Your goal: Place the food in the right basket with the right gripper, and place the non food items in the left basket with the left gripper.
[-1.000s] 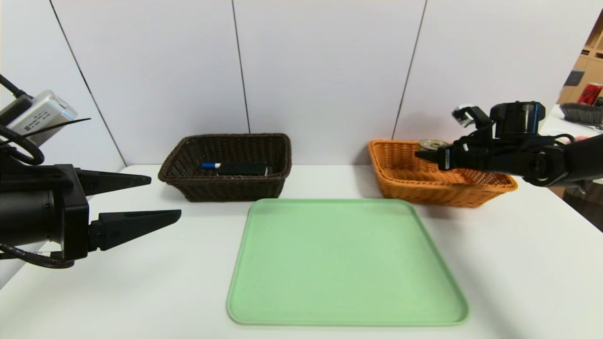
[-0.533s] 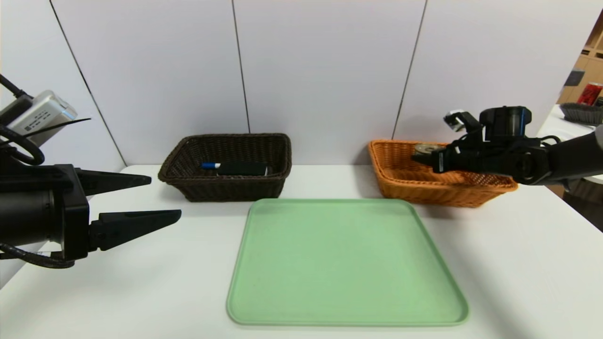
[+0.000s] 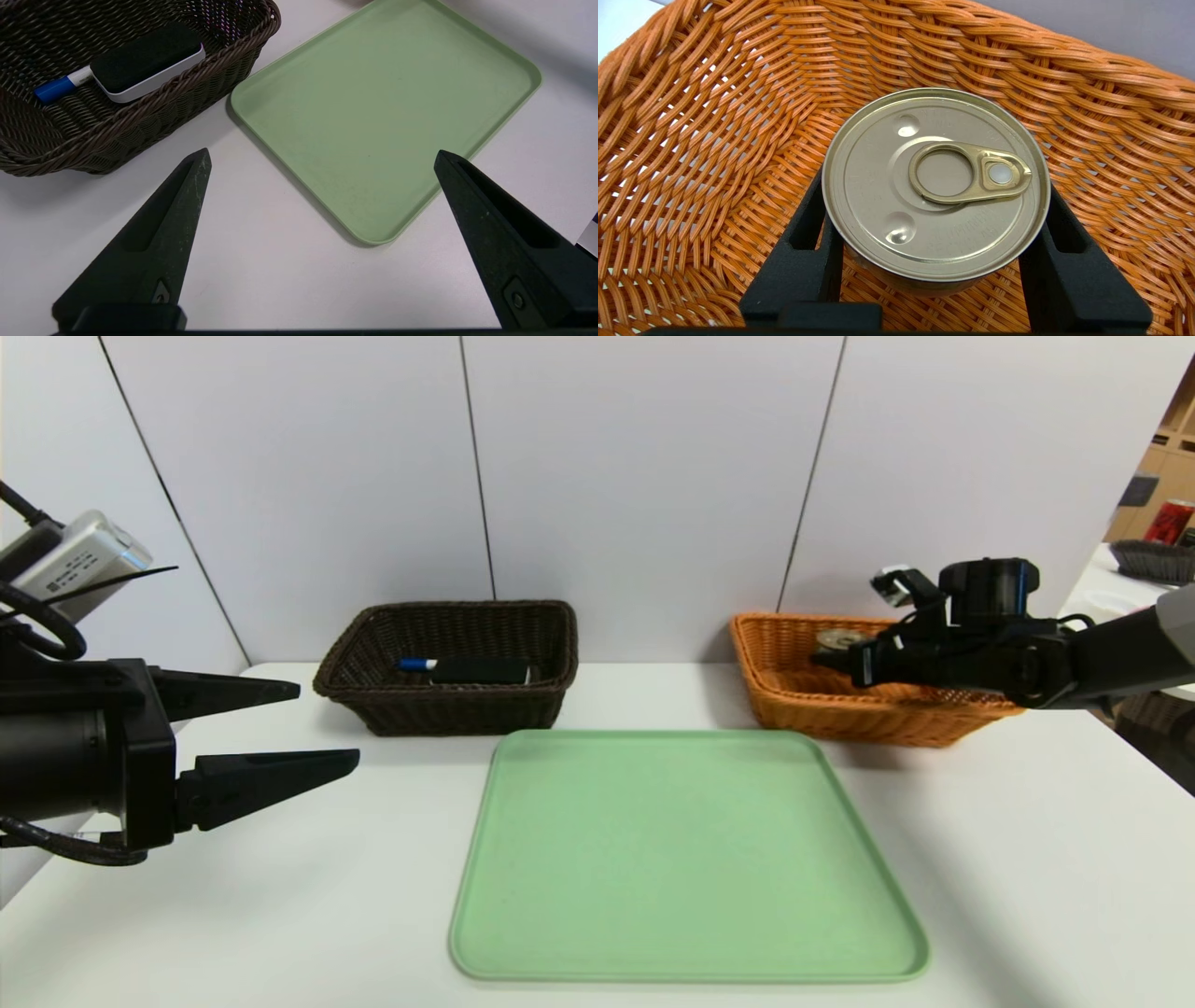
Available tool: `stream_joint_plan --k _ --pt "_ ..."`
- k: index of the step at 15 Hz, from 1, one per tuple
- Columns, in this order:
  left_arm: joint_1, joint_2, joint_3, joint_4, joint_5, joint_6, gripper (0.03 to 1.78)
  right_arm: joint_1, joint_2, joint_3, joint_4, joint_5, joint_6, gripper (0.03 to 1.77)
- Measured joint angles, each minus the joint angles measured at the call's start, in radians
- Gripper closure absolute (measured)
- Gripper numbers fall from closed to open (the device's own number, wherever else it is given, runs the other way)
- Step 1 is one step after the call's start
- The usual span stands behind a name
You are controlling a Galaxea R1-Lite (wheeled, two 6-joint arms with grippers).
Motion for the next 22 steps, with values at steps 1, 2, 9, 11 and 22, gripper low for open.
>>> stream_joint_plan --k 1,2,9,11,22 --pt "0.000 0.000 0.001 0.000 0.000 0.000 0.12 0.000 0.002 -0.001 0.000 0.000 0.000 0.80" --pt "0.000 0.000 0.002 0.000 0.000 0.000 0.12 0.000 0.004 -0.001 -0.001 0.000 0.000 0.75" --pt "0.001 -0.002 0.000 0.000 0.000 0.000 0.12 0.000 0.005 -0.001 -0.005 0.002 0.004 0.36" --pt "0.001 -0.005 -0.001 0.000 0.001 0.000 0.12 0.000 -0.009 -0.001 0.002 0.003 0.008 0.30" --pt "0.003 -0.076 0.011 0.007 0.013 -0.057 0.12 0.008 -0.272 0.156 0.061 0.006 0.031 0.14"
